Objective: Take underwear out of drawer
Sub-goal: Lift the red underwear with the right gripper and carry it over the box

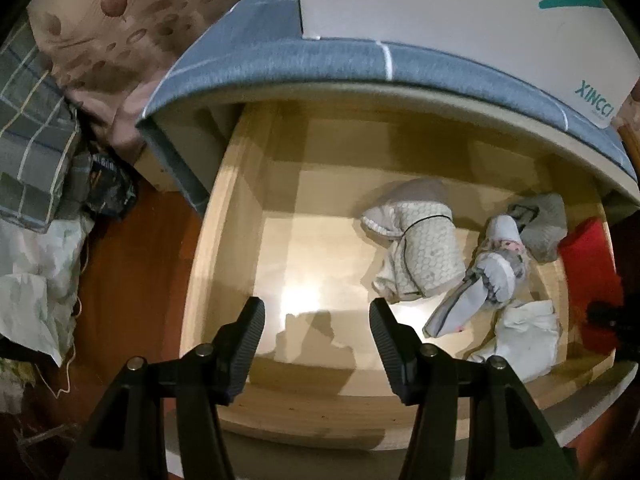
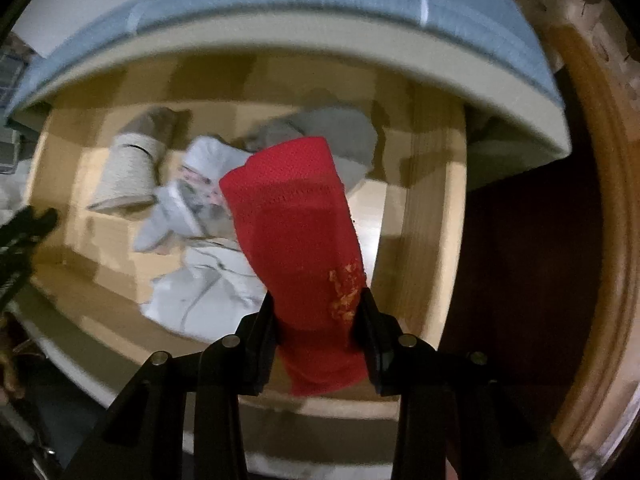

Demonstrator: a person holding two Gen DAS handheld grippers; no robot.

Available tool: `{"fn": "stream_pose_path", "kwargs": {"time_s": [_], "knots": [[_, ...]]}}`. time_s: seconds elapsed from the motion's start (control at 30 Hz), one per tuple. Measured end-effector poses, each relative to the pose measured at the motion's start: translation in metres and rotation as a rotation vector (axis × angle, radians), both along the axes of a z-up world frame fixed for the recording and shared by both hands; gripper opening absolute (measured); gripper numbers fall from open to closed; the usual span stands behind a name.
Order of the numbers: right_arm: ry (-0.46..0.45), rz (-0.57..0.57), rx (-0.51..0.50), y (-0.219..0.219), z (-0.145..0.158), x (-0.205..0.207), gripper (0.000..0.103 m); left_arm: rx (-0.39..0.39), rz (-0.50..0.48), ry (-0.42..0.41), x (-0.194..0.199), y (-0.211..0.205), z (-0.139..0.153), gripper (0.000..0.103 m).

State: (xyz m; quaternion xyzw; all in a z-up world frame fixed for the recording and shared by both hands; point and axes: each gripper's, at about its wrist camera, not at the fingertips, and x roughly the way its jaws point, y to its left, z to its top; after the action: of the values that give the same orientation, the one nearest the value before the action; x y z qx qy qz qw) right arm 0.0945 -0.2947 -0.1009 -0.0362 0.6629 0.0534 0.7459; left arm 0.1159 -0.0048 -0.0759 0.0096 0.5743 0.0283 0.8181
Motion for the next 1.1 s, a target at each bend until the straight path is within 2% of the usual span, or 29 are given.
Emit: {"fn": "stream_pose_path", "kwargs": {"time_s": [0.1, 0.33, 0.53, 0.83, 1.0, 1.1], "knots": [[-0.039, 0.008, 0.029, -0.004, 0.022, -0.003, 0.034, 0.009, 0.012, 0.008, -0.001, -0.001, -0.005, 0.056], [-0.135, 0.017, 0.075, 0.000, 0.076, -0.012, 0.034, -0.042, 0.039, 0.041, -0.004, -0.001, -0.014, 0.056], [-0.244, 0.013, 0.127, -0.004, 0.137, -0.011, 0.034, -0.006, 0.053, 0.046, -0.004, -0.003, -0.017, 0.056], [-0.411, -0.004, 0.189, 0.013, 0.214, 0.030, 0.034, -0.007, 0.058, 0.050, -0.006, -0.002, -0.016, 0.056], [-0.467, -0.008, 0.148, 0.024, 0.240, 0.068, 0.034, -0.032, 0.078, 0.060, -0.008, 0.006, -0.018, 0.056], [-0.471, -0.008, 0.107, 0.032, 0.244, 0.095, 0.034, -0.042, 0.090, 0.060, -0.009, 0.009, -0.019, 0.056]]}}
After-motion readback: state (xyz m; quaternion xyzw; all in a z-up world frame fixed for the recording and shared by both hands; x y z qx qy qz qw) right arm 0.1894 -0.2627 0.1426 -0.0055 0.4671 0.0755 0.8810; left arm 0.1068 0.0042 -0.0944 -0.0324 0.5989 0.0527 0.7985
